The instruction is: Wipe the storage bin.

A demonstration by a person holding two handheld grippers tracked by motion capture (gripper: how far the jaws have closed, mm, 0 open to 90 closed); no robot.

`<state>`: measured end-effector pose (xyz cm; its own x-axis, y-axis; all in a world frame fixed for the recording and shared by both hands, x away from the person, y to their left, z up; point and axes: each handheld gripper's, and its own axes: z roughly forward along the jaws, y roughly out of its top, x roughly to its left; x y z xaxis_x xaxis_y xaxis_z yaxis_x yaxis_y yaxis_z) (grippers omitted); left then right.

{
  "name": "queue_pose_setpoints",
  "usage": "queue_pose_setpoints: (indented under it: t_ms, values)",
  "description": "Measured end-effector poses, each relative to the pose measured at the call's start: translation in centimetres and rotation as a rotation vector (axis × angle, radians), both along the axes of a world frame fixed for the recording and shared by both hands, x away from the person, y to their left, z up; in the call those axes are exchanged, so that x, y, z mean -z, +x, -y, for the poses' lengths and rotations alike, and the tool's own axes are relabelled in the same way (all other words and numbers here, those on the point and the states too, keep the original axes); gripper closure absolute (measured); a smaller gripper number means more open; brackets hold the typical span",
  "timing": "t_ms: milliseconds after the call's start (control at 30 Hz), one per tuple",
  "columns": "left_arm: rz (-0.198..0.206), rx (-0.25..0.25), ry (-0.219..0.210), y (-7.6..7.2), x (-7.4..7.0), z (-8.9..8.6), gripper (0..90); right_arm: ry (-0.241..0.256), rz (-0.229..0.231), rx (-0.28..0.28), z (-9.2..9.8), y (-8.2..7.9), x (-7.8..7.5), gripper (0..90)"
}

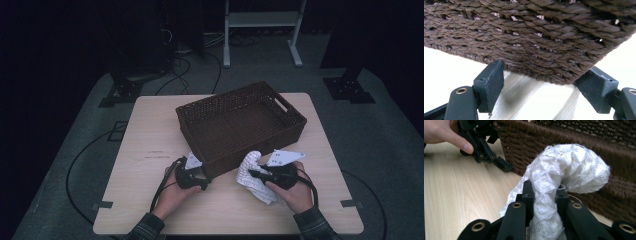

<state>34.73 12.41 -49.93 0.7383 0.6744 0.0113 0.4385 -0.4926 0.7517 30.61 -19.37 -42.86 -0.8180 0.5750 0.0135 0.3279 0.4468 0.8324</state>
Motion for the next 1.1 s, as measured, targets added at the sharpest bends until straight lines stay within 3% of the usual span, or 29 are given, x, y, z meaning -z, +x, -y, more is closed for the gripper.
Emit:
queue_pose_setpoints:
  t_ms: [167, 300, 633, 733, 867, 1100]
  values:
    - [-0.005, 0.014, -0.005, 0.0, -0.1, -0.3, 24.6, 0.002, -0.02, 0.038, 1.5, -0.3, 0.8, 75.9]
    - [-0.011, 0.028, 0.002, -0.2, -0.3, -0.5, 31.0, 0.001, -0.019, 0.071, 2.9, -0.5, 1.0, 75.9]
    - [0.028, 0.089, -0.021, -1.1, -2.0, -1.9, 40.3, 0.001, -0.018, 0.116, 4.8, -1.2, 1.3, 75.9]
    - [0.038, 0.11, -0.046, -1.7, -2.6, -2.4, 44.0, 0.004, -0.026, 0.132, 5.5, -1.4, 1.6, 75.9]
    - [0.049, 0.14, -0.07, -2.3, -3.7, -3.4, 54.9, 0.007, -0.033, 0.149, 6.1, -1.7, 1.7, 75.9]
    - [0.047, 0.111, -0.111, -2.1, -4.8, -4.6, 72.6, -0.001, -0.036, 0.184, 7.3, -2.3, 2.0, 75.9]
